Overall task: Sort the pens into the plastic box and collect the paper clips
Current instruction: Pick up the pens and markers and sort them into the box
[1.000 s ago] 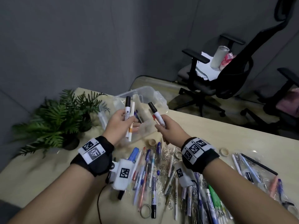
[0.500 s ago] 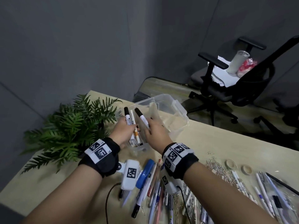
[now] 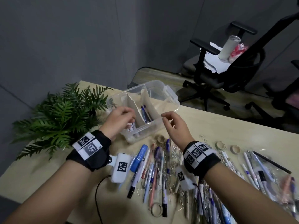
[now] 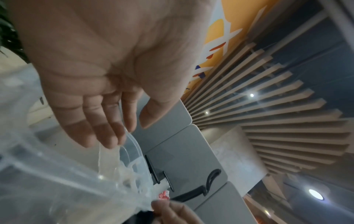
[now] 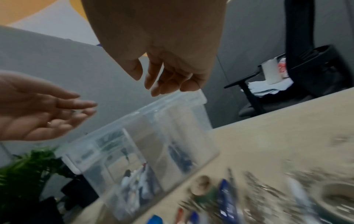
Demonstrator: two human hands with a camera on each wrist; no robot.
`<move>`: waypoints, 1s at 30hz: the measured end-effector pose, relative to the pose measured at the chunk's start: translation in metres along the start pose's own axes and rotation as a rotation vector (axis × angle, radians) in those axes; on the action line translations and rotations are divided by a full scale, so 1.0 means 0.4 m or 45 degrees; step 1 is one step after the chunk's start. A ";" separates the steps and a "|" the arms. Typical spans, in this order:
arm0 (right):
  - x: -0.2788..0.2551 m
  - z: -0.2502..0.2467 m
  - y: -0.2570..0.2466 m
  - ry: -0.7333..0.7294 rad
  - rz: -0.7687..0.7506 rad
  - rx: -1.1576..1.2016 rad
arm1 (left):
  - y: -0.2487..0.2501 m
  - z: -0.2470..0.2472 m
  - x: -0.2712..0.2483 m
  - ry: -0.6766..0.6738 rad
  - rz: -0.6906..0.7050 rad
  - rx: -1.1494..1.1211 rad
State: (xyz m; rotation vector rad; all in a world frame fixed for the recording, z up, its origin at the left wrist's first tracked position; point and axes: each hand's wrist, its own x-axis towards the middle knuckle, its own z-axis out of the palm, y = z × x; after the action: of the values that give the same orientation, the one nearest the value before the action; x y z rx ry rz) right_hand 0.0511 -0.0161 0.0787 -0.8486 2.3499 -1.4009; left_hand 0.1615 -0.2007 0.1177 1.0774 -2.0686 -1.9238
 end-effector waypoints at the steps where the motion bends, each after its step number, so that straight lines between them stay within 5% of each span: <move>1: -0.023 -0.017 0.023 -0.002 0.052 -0.026 | -0.005 0.013 -0.015 -0.044 -0.003 0.020; 6: -0.137 -0.075 0.132 -0.157 0.313 -0.257 | -0.067 0.077 -0.087 -0.198 -0.040 0.156; 17: -0.306 -0.130 0.289 -0.501 0.704 -0.695 | -0.332 0.224 -0.136 -0.178 -0.208 0.480; 24: -0.340 -0.113 0.299 -0.623 0.748 -0.932 | -0.367 0.364 -0.152 -0.307 -0.177 0.601; 30: -0.341 -0.084 0.317 -0.583 0.684 -1.074 | -0.347 0.460 -0.109 -0.235 -0.096 0.715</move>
State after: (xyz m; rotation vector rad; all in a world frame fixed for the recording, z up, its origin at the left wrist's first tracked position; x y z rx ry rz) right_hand 0.0981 0.1364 -0.0230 -0.5401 2.4723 0.0314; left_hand 0.1527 -0.0161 -0.0268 1.1099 -2.8121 -1.5507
